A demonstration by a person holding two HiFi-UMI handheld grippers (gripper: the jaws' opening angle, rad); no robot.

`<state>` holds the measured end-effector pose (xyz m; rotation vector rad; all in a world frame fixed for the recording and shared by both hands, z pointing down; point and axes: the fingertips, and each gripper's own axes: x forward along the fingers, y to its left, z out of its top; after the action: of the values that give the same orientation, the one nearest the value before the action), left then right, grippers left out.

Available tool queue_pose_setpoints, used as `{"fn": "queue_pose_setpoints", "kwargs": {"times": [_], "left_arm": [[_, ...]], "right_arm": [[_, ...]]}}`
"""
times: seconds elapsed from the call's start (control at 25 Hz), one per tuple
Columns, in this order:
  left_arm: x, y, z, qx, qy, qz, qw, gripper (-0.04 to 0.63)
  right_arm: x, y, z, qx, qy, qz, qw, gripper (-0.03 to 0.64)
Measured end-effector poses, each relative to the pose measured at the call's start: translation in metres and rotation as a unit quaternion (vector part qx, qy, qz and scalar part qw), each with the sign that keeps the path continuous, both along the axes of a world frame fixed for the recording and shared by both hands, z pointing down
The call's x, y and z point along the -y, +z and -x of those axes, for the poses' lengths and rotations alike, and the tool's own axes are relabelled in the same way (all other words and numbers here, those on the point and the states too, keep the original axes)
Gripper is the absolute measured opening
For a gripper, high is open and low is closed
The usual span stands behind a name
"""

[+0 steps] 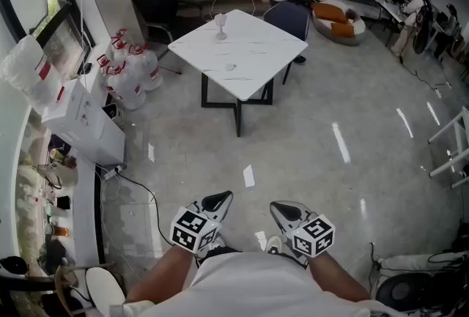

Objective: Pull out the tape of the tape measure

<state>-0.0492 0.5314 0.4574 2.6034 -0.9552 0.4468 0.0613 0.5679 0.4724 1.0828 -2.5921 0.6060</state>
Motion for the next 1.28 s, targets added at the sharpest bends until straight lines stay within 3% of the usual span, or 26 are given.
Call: {"fn": "queue_pose_setpoints", "kwargs": {"times": [0.28,0.84,1.28], "left_arm": [[0.005,-0.004,0.013,-0.003,0.003,-0.004,1.0,0.009],[0.015,0.017,0.101,-0.002,0.014,0.007,0.9999,0.009],[0.057,0.025,0.092,-0.003,0.022,0.02,0.9996,0.009]], "right_arm": [[0.004,-0.001,0.017,-0.021,-0.007,-0.006,1.0,0.006],[0.022,0.012,0.086,-0.023,0.034,0.013,0.999,0.006],[0.066,0.017,0.077,0.009,0.061,0.032,0.998,0.006]]}}
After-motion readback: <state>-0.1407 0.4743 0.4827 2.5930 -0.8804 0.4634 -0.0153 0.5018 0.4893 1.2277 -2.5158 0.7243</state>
